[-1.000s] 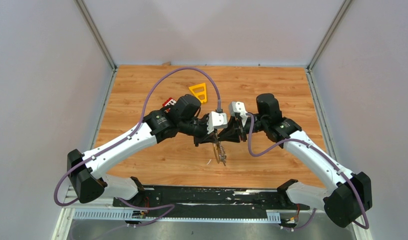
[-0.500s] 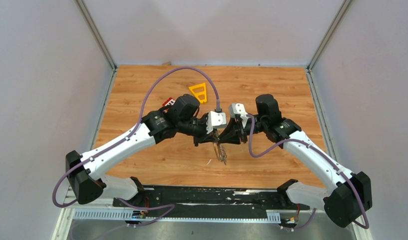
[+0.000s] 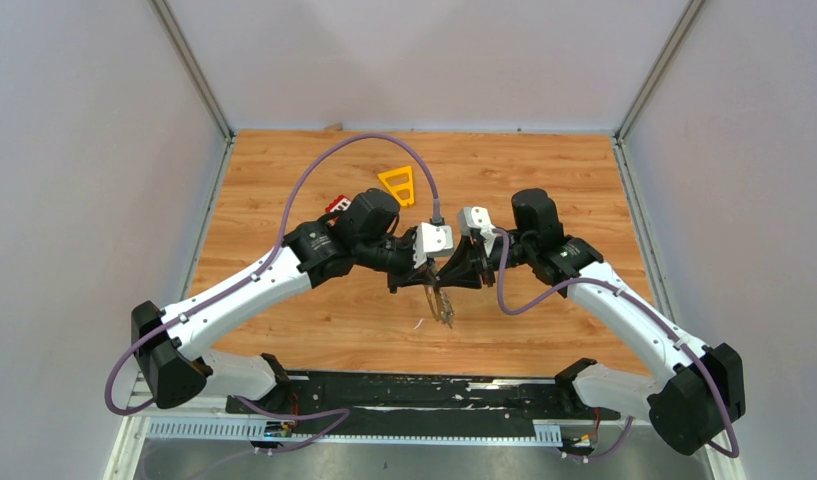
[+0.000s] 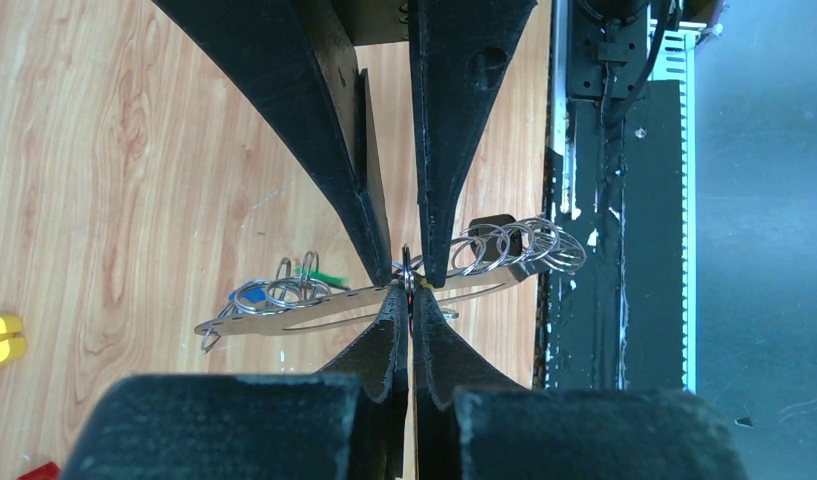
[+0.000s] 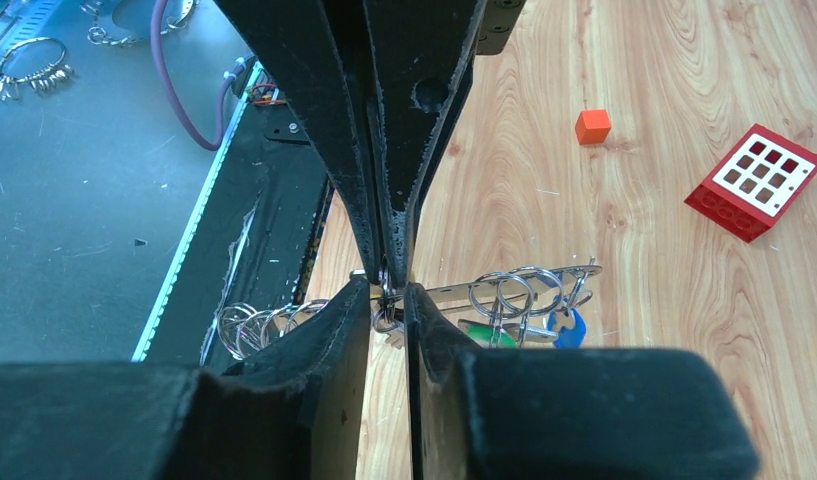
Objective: Put the keys on the keyring
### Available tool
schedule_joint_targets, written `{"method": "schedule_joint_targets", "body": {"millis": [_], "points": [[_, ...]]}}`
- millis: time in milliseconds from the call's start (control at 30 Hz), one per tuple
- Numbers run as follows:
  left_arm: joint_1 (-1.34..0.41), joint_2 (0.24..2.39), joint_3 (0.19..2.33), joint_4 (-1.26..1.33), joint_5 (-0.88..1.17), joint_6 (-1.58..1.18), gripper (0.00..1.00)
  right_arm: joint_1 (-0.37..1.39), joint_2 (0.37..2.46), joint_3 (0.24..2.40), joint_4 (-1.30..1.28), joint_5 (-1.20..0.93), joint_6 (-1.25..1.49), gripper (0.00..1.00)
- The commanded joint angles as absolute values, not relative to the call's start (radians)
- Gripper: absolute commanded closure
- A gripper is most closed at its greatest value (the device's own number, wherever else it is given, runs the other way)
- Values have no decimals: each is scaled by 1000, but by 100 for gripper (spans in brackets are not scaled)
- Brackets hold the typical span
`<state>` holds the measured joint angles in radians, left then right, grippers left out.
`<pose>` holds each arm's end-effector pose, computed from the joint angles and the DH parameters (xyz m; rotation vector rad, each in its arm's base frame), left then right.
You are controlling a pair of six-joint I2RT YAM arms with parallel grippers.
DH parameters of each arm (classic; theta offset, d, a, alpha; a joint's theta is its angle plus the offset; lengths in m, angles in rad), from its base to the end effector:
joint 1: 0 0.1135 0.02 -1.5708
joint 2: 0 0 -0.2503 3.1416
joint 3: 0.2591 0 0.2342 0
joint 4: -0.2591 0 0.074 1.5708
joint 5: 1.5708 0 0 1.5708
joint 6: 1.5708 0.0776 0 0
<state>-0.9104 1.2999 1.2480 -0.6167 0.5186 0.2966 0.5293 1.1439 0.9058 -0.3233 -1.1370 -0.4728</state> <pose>0.1495 -0.2551 0.3152 1.5305 1.7057 -0.9074 0.1723 0.1823 0.2895 -1.4781 1.3240 1.2242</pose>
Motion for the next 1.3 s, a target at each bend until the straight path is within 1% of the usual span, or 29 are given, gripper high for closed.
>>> {"method": "schedule_joint_targets", "body": {"millis": [0,267,500,1133,1267], "points": [[-917,1275,1247,-561,559,290,100,535,1122,914,-310,-1137,-474,80],[-917,1281,1244,-560,558,290,100,535,1110,916,-311,-1129,-472,80],[-917,1282,1244,-559,559,289,100,535,1107,916,-309,-1129,-471,83],[-917,1291,1247,-557,560,284,100,536,1111,914,-303,-1159,-463,82],[-917,1292,1247,-556,560,283,100,539,1110,913,-300,-1158,-459,82]]}}
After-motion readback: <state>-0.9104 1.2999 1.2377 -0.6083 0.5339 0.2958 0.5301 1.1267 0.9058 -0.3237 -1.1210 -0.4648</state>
